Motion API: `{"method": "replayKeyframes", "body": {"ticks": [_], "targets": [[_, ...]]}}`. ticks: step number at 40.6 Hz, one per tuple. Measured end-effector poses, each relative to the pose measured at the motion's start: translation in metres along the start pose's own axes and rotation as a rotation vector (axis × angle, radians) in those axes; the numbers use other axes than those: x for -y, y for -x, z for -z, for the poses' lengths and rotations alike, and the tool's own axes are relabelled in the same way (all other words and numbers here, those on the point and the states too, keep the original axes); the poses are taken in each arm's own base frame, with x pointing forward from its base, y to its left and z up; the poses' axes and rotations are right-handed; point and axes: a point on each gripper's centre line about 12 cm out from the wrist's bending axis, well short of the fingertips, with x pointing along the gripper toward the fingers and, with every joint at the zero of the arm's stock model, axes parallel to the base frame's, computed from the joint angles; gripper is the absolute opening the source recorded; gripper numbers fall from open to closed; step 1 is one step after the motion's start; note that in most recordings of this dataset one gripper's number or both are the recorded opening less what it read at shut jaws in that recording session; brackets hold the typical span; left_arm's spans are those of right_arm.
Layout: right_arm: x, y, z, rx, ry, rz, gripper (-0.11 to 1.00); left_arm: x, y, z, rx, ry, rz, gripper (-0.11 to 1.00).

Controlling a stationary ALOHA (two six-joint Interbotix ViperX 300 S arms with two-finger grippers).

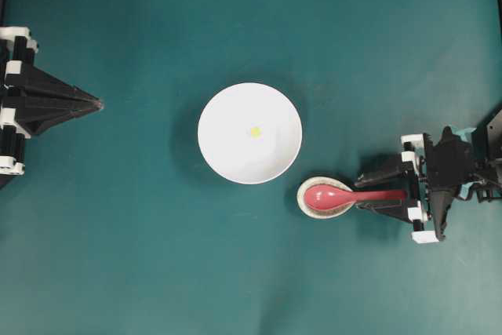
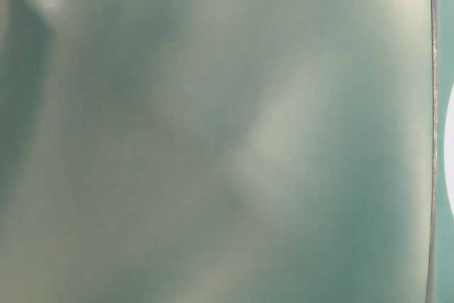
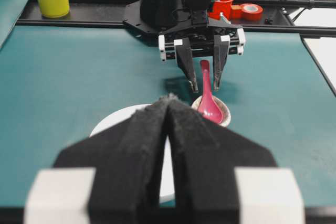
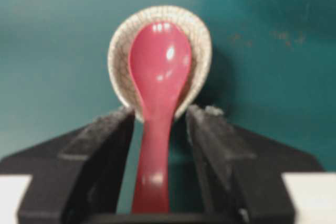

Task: Scoop the yellow hexagonal prism block from the bowl with a spoon using the right arm.
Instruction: 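Close the right gripper on the red spoon handle, then lift the red spoon out of the speckled spoon rest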

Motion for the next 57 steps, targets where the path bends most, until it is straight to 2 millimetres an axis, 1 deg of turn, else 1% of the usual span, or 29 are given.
{"method": "replayKeyframes", "body": {"ticks": [57], "targets": [[-0.0031, -0.0009, -0.0010, -0.006, 0.022, -0.019, 0.51, 0.0000, 0.0000, 0.0000, 0.000, -0.001, 0.000, 0.00]]}}
